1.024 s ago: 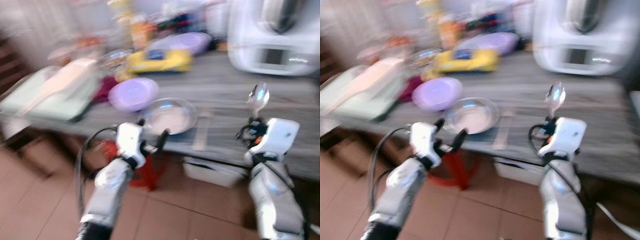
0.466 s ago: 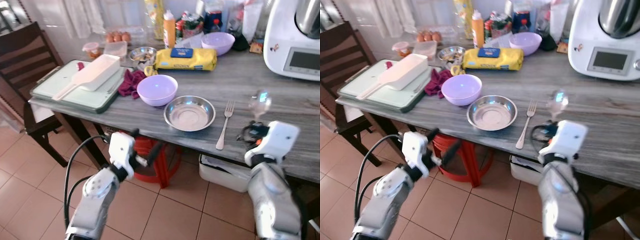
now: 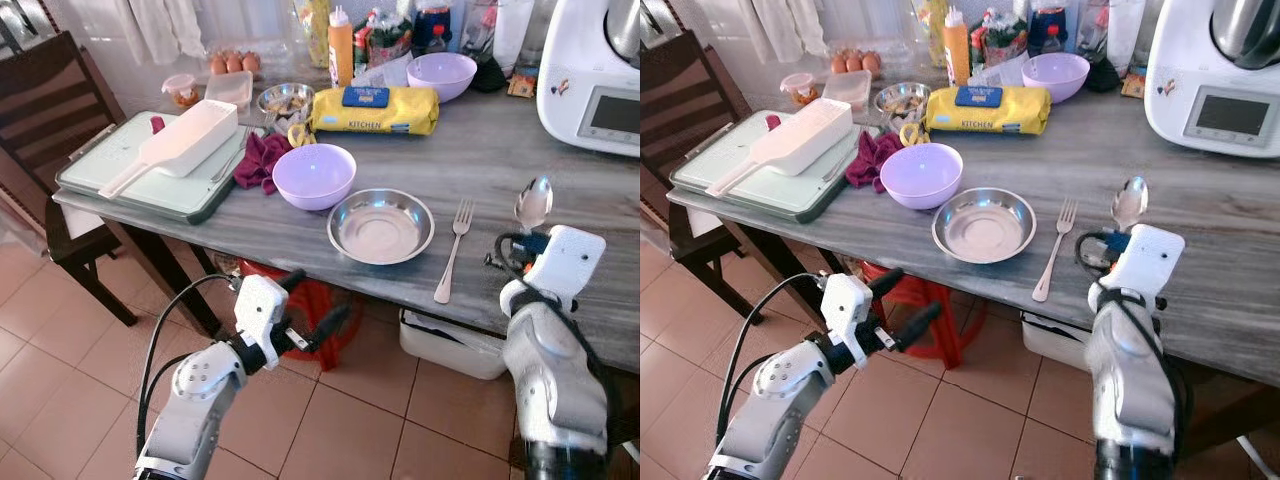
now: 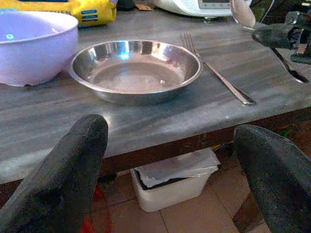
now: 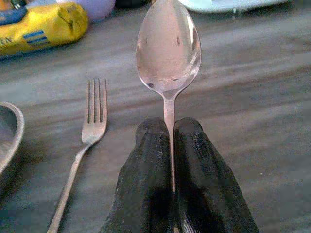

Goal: Setting the table

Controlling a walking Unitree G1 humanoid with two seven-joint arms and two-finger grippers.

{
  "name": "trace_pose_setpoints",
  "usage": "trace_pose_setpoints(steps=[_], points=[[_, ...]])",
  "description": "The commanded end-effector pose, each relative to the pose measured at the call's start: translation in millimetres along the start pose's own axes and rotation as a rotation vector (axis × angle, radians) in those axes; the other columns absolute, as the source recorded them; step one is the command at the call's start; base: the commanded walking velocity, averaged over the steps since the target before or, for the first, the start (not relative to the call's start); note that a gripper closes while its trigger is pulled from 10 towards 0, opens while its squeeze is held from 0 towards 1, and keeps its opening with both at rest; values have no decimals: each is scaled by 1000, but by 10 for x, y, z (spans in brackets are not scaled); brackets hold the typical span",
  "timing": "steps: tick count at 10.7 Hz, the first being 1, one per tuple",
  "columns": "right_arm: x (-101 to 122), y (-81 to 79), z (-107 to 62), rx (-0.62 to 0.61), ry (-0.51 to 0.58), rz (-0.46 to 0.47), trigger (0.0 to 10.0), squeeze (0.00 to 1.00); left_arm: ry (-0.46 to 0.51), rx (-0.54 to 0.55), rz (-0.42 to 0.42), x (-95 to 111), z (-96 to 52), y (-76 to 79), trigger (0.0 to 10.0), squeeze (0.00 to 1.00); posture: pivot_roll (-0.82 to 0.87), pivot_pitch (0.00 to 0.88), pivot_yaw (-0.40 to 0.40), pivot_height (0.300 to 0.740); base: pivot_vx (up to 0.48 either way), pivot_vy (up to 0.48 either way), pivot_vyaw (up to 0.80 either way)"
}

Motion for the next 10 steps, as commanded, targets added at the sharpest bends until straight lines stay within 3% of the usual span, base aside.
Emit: trace_pose_setpoints(steps=[1,5,10], points=[[-12,-33,25,11,-18,8,10000,0,-16,-3,-1,-26,-18,-9,10000,0,-165,103,113,740,0,0,0],[-87,-155,143,33,-104,80,10000,0,-24,-27,-10,-48,-16,40,10000,0,-162,102,109,740,0,0,0],[-290,-265,108,46,-204,117,10000,0,-32,-43,-14,-57,4,64,10000,0,-162,100,108,740,0,0,0]])
Point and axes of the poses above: a point about 5 cm out from each wrist's last joint towards the gripper, its own z axis pointing out of the wrist towards the gripper, its own x axis along the axis of the wrist's last joint, y = z × x, the point moved 6 cm from there along z, pointing out of the wrist towards the gripper, and after that the axes turned 3 degrees about -z, right-handed, at the moved point
